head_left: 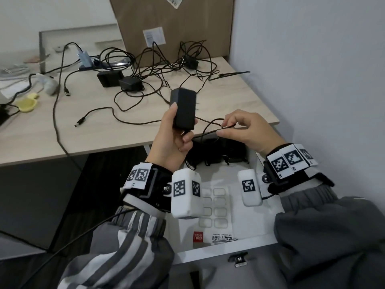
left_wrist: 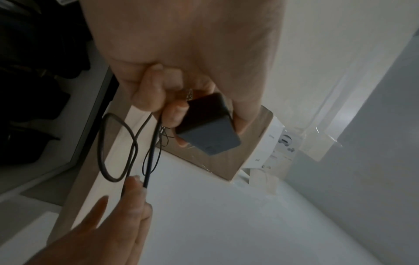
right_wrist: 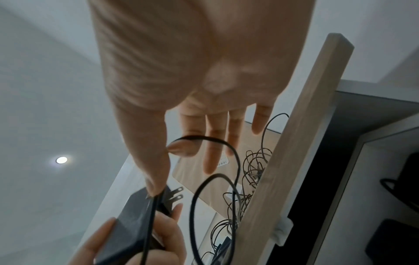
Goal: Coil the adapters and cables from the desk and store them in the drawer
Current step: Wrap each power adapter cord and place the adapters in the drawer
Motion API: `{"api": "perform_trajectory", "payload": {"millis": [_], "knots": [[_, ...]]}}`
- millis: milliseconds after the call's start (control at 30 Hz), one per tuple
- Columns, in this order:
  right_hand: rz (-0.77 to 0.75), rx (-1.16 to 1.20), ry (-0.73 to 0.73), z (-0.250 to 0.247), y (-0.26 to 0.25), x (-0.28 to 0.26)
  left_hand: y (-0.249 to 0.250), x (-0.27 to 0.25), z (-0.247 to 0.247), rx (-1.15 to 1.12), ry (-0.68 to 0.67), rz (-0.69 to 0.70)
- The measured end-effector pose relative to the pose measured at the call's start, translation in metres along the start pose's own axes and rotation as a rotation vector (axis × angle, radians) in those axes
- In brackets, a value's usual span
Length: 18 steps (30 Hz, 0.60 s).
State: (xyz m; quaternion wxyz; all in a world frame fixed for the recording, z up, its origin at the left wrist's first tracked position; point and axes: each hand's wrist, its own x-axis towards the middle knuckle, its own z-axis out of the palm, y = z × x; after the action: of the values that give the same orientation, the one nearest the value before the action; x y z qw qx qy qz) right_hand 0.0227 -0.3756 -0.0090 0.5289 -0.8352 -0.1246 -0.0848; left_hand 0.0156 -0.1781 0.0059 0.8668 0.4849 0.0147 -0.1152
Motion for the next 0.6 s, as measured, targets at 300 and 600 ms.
{"api": "perform_trajectory", "payload": {"millis": [300,600], "knots": [[0.032,0.287,0.09,0.0037,0.0014,0.0045,-0.0016,0.0012,-0.0044,-0.035,0.054,0.037],[0.074,0.159,0.158,0.0011,0.0071,0.0083,-0.0038,0.0036,-0.003,0.199,-0.032,-0.042]]}}
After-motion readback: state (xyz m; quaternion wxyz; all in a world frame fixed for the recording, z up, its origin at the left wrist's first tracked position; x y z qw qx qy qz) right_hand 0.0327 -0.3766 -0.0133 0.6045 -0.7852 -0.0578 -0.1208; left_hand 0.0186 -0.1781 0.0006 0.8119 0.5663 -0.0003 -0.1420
